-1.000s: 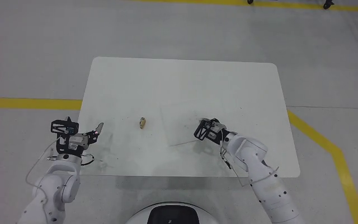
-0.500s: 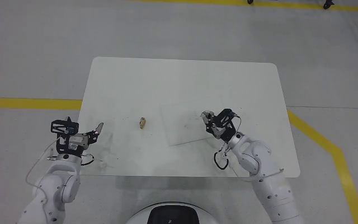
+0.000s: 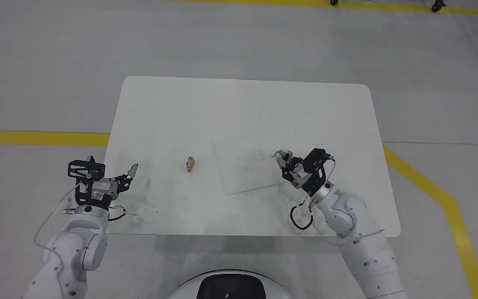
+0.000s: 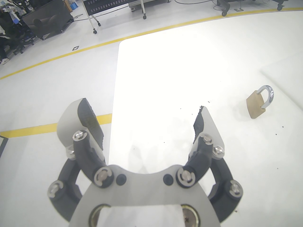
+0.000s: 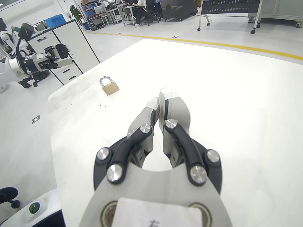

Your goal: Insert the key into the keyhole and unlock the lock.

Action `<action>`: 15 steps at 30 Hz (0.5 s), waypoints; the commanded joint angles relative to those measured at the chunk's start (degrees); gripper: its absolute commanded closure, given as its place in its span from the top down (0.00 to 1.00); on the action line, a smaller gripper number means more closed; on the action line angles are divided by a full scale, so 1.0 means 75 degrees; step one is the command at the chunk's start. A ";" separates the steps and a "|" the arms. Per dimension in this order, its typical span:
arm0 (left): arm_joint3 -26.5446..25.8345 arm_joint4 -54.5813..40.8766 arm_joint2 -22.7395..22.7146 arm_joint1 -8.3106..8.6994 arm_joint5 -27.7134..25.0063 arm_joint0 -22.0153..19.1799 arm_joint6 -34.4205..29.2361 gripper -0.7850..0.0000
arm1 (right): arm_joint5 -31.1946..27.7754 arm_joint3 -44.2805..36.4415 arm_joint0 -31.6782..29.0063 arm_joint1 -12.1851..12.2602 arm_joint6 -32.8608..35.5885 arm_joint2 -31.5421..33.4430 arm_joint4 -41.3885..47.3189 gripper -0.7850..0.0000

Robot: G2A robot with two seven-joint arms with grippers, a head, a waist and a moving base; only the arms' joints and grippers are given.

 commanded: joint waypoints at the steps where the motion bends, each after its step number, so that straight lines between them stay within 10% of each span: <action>1: 0.0000 0.0000 0.0000 0.0000 0.0000 0.0000 0.0000 1.00 | 0.0000 0.0000 0.0000 0.0000 0.0000 0.0000 0.0000 0.00; 5: -0.0281 -0.0242 0.0130 -0.0038 -0.0032 -0.0115 -0.0056 1.00 | -0.0139 -0.0003 0.0010 -0.0031 0.0125 -0.0253 0.0174 0.00; 15: -0.0496 -0.3724 0.0525 0.0036 -0.3559 -0.1134 -0.2537 1.00 | -0.1643 0.1730 0.1257 -0.0324 0.0366 -0.1470 0.2854 0.00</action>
